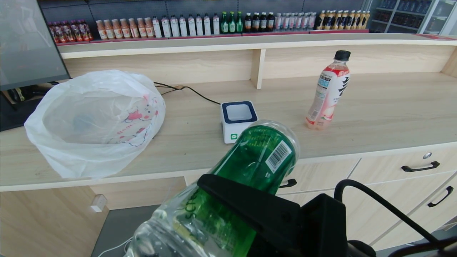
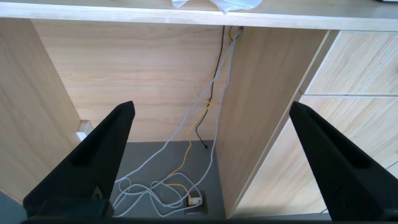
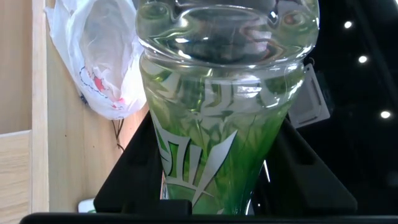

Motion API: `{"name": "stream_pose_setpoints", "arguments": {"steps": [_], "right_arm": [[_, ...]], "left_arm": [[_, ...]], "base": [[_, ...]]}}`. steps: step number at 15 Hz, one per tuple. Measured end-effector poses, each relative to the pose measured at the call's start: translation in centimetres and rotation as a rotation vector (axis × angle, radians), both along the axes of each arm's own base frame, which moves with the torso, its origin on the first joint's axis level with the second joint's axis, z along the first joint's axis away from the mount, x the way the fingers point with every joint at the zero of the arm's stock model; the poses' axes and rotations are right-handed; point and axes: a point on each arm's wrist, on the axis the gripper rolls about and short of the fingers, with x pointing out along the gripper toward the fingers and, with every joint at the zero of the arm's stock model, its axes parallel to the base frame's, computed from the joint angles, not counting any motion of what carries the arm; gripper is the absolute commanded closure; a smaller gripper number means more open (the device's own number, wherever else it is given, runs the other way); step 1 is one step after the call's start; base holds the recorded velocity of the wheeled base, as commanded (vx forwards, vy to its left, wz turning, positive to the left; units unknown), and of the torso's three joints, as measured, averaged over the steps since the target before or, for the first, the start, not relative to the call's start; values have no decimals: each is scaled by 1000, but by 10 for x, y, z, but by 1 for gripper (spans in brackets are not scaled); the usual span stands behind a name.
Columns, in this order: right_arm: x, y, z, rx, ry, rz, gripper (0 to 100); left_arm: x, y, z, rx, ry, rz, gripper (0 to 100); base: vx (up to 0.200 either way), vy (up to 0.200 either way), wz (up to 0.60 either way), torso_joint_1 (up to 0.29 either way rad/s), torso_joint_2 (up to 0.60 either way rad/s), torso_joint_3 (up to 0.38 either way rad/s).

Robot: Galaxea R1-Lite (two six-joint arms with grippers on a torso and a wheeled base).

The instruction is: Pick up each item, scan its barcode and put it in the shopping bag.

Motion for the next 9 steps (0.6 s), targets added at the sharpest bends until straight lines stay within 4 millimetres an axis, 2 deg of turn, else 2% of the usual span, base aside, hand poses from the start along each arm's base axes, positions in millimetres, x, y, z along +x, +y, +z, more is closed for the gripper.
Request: {"name": "stream_pose_setpoints", "arguments": {"steps": [9], "right_arm": [[0, 0, -1, 21, 47, 15, 100]], "left_arm": [[0, 0, 0, 0, 0, 0, 0]], "base": [[0, 0, 0, 0, 0, 0]]}}
